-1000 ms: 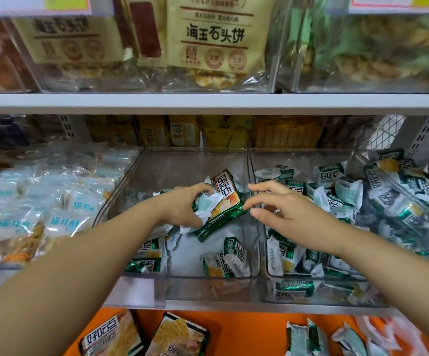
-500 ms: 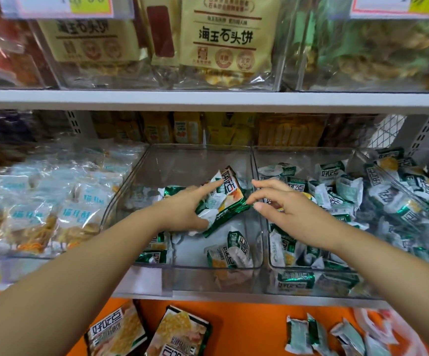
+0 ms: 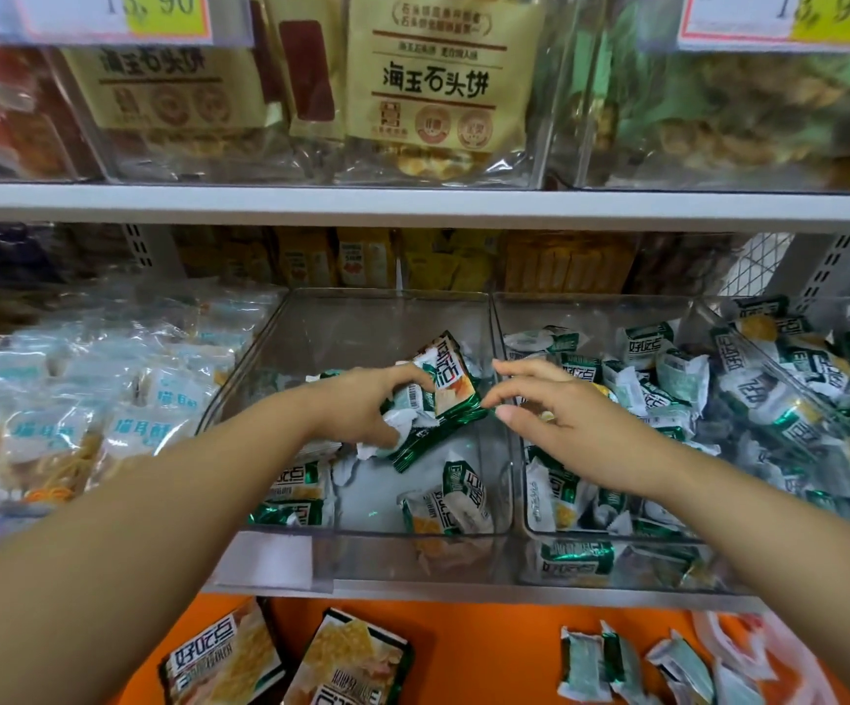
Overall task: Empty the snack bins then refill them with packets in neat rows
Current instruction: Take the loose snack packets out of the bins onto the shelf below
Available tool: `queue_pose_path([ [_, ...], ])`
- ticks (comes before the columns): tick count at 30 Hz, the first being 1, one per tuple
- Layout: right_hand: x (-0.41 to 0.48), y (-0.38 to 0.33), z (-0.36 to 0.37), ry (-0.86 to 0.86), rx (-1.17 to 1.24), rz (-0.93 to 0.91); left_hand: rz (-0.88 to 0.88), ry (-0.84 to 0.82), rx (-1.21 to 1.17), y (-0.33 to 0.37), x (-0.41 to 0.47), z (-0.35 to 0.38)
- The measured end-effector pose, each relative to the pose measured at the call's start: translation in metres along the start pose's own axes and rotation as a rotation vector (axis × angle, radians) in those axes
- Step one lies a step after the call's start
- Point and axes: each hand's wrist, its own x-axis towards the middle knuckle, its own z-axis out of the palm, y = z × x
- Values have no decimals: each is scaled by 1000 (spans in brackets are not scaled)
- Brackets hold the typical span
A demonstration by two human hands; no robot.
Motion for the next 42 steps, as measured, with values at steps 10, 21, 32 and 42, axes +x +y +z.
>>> queue_pose_path([
  [10,25,-66,6,-327,-537,-184,-2,266,-182,-15,-47,4],
  [21,74,-62,68,-1006,-778,28,-38,594,-360,-7,-154,-8],
  [32,74,-64,42,-521,-573,-99,-24,588,-434,-10,-164,2],
  [42,-92,-66,-38,85,-108,-110,195,429,-464,79,-206,25],
])
